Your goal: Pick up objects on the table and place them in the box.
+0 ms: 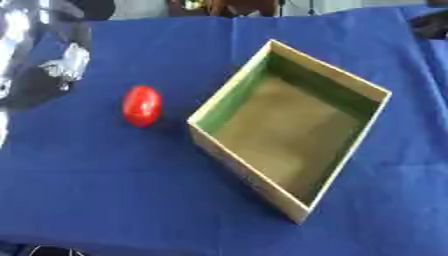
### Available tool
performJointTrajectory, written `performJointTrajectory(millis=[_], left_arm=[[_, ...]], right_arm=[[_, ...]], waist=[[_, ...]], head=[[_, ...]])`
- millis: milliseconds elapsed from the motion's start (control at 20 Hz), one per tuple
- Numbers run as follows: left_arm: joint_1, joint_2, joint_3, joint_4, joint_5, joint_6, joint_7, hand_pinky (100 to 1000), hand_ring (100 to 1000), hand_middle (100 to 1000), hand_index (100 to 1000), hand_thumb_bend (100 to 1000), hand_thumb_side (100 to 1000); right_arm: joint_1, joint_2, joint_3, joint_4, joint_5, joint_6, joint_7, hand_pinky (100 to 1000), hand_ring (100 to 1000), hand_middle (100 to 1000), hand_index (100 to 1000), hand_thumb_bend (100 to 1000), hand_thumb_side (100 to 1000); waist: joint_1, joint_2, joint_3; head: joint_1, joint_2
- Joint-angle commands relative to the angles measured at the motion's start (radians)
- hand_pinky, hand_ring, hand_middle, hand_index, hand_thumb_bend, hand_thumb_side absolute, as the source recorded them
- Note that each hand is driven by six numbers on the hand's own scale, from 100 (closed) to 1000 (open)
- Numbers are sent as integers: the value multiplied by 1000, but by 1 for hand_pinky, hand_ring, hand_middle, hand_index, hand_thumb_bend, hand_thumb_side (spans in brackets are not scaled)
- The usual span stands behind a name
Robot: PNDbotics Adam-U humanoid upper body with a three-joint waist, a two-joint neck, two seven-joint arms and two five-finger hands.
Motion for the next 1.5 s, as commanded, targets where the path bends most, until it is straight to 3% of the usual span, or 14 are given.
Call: performJointTrajectory(millis=[50,350,500,550,650,700,800,950,1150,1500], left_arm=[[-28,84,-9,-15,-35,5,-70,560,760,870,1000,100,682],[-57,175,-40,32,-111,-14,-221,639,811,871,997,100,711],[-75,213,-56,65,-123,-35,-277,687,840,891,1000,100,827],[-81,222,-60,75,-127,-46,-293,710,853,898,1000,104,902],[-95,239,-69,95,-142,-63,-321,722,860,900,1000,180,963],[-102,245,-73,105,-150,-70,-332,734,869,907,1000,271,1000],[-115,253,-84,125,-162,-81,-353,736,871,910,1000,298,1000],[-138,262,-104,156,-175,-100,-394,767,893,949,1000,513,1000],[-168,269,-136,200,-183,-135,-463,792,908,977,1000,657,1000],[-221,257,-199,295,-208,-191,-519,784,895,974,1000,679,927]], right_arm=[[-14,-21,4,-21,4,-2,5,765,758,501,769,100,801],[-13,-24,7,-21,4,-2,11,765,758,500,769,100,800],[-10,-25,9,-20,4,-1,15,765,758,500,769,100,802],[-10,-26,9,-20,4,-1,16,765,758,500,769,100,802],[-9,-27,10,-19,4,-1,17,765,758,500,769,100,802],[-9,-27,10,-19,4,-2,17,765,758,500,769,100,802],[-9,-28,11,-18,4,-2,19,765,758,500,769,100,802],[-8,-31,12,-16,5,-3,22,765,758,499,769,100,802],[-6,-34,14,-14,5,-4,27,765,758,499,769,100,802],[-5,-37,17,-11,4,-7,35,765,759,498,768,100,800]], waist=[[-1,-15,-2],[1,-15,-5],[2,-16,-5],[3,-16,-5],[4,-16,-6],[4,-16,-6],[5,-16,-8],[7,-14,-10],[10,-10,-13],[13,-4,-19]], head=[[0,-13],[-2,-27],[-3,-32],[-2,-34],[-2,-37],[-1,-38],[-1,-41],[1,-44],[2,-48],[6,-51]])
